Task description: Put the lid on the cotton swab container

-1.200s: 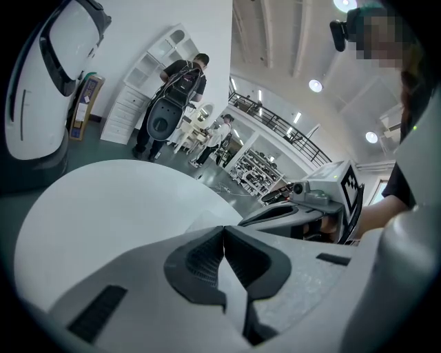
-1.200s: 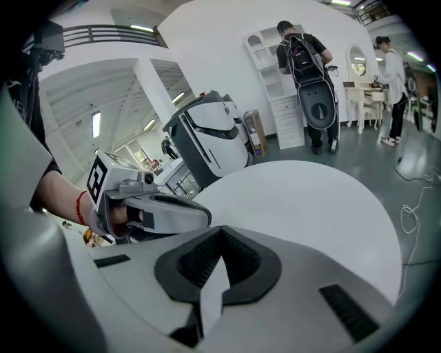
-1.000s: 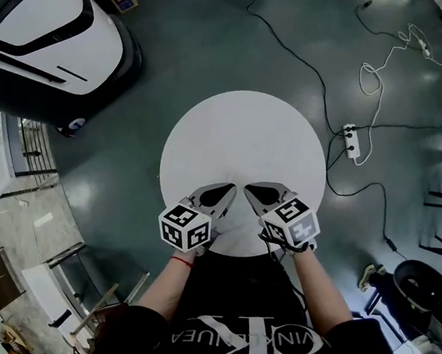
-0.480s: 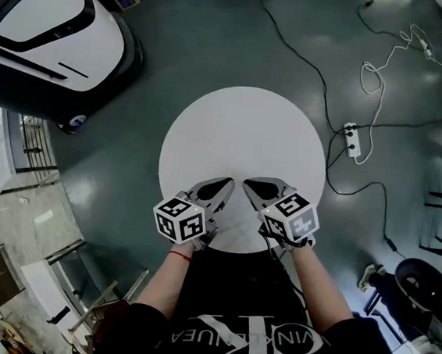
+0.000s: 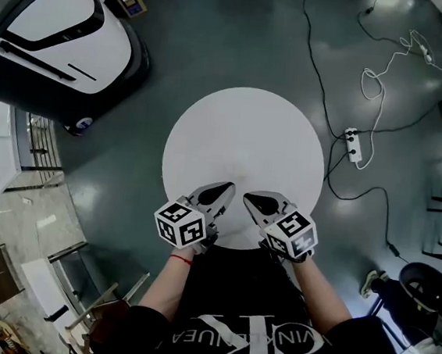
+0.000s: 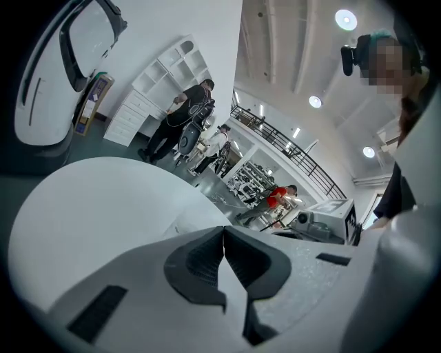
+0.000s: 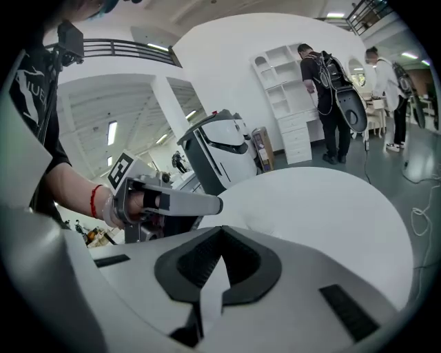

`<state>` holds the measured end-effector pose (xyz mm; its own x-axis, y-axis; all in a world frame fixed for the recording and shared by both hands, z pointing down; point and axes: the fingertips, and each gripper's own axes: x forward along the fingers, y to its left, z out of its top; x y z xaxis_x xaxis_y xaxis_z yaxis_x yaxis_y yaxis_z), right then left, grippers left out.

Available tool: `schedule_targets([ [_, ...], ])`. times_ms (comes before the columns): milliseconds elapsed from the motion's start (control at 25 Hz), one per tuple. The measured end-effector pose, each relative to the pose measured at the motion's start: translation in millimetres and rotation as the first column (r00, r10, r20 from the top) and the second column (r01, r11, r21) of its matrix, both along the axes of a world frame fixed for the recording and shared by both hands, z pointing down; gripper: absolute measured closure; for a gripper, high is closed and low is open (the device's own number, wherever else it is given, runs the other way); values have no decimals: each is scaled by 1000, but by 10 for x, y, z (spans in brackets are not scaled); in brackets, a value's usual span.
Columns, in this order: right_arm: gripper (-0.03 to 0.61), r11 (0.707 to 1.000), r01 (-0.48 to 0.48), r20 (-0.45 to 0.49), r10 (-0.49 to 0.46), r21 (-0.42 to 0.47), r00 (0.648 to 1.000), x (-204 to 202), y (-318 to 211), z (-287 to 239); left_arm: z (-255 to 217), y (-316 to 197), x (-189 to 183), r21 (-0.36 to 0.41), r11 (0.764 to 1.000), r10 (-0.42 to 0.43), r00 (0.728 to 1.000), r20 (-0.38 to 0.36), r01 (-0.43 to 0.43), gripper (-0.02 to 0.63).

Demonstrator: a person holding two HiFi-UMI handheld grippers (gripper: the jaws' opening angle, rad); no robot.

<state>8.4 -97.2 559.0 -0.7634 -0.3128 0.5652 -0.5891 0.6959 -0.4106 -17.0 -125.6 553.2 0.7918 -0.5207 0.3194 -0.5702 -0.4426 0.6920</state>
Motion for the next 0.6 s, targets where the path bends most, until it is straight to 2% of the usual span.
schedule_targets([
  [240, 577, 999, 53, -8, -53, 6, 999, 25, 303, -93, -66, 346, 7, -4, 1000, -10, 999, 33, 10, 604],
  [600, 577, 993, 119, 42, -120, 26, 992, -44, 726, -175, -207, 859, -84, 31, 996, -89, 993, 72, 87, 604],
])
